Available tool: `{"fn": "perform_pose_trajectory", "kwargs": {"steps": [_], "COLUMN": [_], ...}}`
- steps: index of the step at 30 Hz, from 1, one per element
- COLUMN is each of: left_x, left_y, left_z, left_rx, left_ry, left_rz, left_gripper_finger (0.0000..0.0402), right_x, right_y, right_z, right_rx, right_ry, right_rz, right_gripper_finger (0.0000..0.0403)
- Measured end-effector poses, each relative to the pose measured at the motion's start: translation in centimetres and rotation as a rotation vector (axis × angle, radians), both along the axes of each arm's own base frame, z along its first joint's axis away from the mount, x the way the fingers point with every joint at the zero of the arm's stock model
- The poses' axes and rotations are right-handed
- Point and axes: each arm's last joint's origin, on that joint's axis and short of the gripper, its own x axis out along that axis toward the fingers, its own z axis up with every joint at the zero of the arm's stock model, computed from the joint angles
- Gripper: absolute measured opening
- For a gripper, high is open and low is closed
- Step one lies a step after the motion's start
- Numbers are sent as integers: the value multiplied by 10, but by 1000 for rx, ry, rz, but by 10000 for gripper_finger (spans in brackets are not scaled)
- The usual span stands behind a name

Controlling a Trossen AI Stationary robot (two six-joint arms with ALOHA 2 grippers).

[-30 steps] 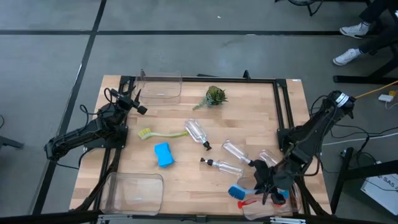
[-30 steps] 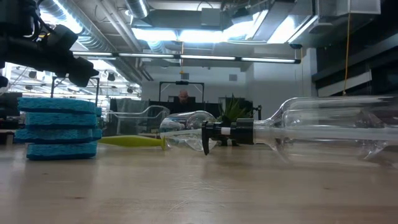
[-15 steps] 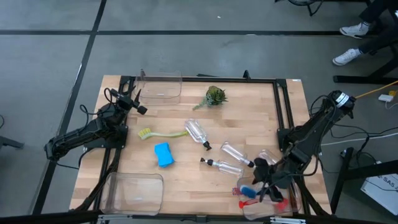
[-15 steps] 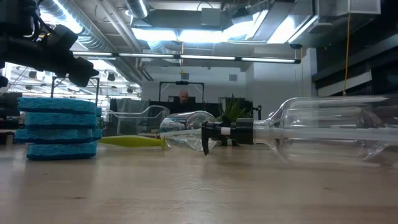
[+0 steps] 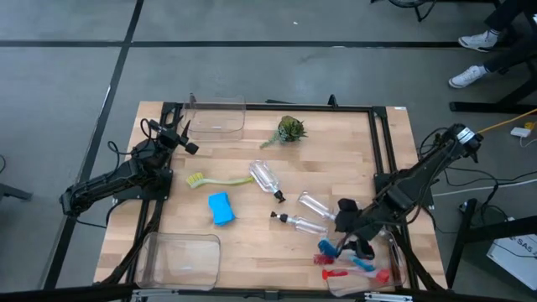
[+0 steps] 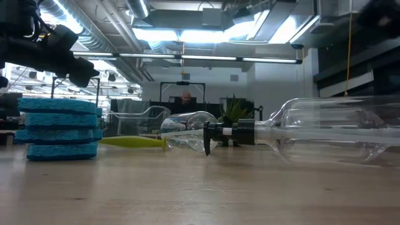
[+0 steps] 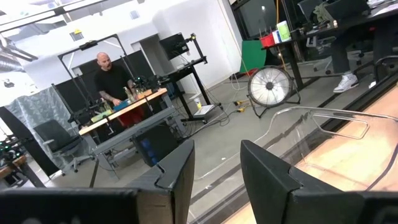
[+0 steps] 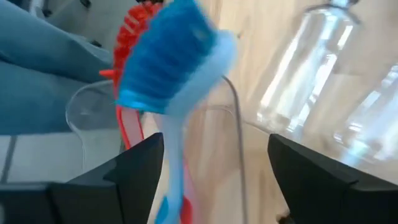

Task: Pick & Place Kitchen Sink Supplies
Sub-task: Put the blue dish brush into the bottom right transparent bin, then put the green dish brush into the bottom right transparent bin

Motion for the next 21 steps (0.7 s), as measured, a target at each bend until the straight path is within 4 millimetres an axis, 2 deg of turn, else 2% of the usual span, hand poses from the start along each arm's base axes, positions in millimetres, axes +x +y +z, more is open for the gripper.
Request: {"fn": "perform_pose_trajectory", "kwargs": {"steps": [5,12,16,21], "left_x": [0,0,0,0], "left_y": [0,0,0,0], "left_z": [0,0,0,0], "left_rx": [0,0,0,0], "left_ry": [0,0,0,0], "left_rz": [0,0,0,0], "left_gripper_finger": [125,125,125,125], "right_x": [10,34,51,75], "right_y": [-15,-34,-49,-71], "right_z": [29,53,49,29], "right_rx": [-52,-164,-202,-223], "right_ry": [6,-35,-21,71], "right_rz": [14,-15,-77,-197], "right_gripper_finger": [287,287,287,287]}}
